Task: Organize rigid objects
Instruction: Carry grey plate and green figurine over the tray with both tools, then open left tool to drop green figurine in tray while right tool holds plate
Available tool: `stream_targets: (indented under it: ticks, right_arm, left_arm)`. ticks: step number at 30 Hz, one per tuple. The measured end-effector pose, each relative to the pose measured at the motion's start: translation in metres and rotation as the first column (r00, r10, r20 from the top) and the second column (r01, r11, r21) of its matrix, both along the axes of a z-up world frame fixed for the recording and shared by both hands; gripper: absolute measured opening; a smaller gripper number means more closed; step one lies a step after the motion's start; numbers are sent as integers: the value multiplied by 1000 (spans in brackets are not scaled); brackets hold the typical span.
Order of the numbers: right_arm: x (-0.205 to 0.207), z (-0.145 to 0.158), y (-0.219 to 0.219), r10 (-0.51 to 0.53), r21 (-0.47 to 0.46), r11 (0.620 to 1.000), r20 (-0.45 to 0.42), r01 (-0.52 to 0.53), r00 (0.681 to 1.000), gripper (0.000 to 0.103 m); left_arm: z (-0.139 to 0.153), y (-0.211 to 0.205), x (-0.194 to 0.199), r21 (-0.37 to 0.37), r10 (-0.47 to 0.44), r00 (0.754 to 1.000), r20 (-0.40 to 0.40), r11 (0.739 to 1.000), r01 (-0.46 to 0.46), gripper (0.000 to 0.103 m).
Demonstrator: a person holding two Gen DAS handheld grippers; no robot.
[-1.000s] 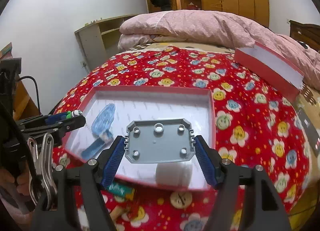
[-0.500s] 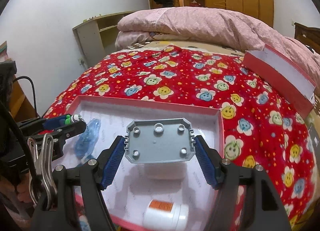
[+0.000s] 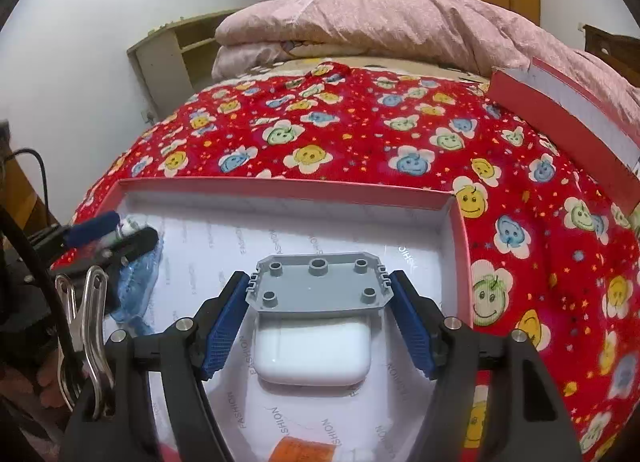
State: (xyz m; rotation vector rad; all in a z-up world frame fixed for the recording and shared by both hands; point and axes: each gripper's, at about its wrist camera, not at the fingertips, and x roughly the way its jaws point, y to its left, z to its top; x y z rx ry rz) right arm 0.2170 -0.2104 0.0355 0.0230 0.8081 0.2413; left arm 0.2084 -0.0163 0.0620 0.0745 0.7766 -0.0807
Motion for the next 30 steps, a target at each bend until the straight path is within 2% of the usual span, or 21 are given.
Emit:
stream_targets:
  ticks: [4,10,15,25,30]
  right_arm:
    - [3,-1,-2,-26,11,1000,-3,26,1000,72]
    - [5,-2,-2,-30,1,1000,-7,30,1000,72]
    - [4,1,-3,-24,14,1000,-5,24,1000,72]
    - [-22,30,-9,9,61,998,67,-13,998,72]
    - [-42,40,-12,28,97,995,71,-34,997,72]
  left_arm:
    - [-4,5,10,-38,0,999,-33,999,-1,64]
    - [-8,-8,11,39,5,1000,-16,999,-4,69]
    - [-6,-4,12,11,9,998,-57,1000,-8,69]
    - [23,11,-12,-36,59,997,-42,998,-60,69]
    - [37,14,-31,-60,66,997,-40,996,-68,69]
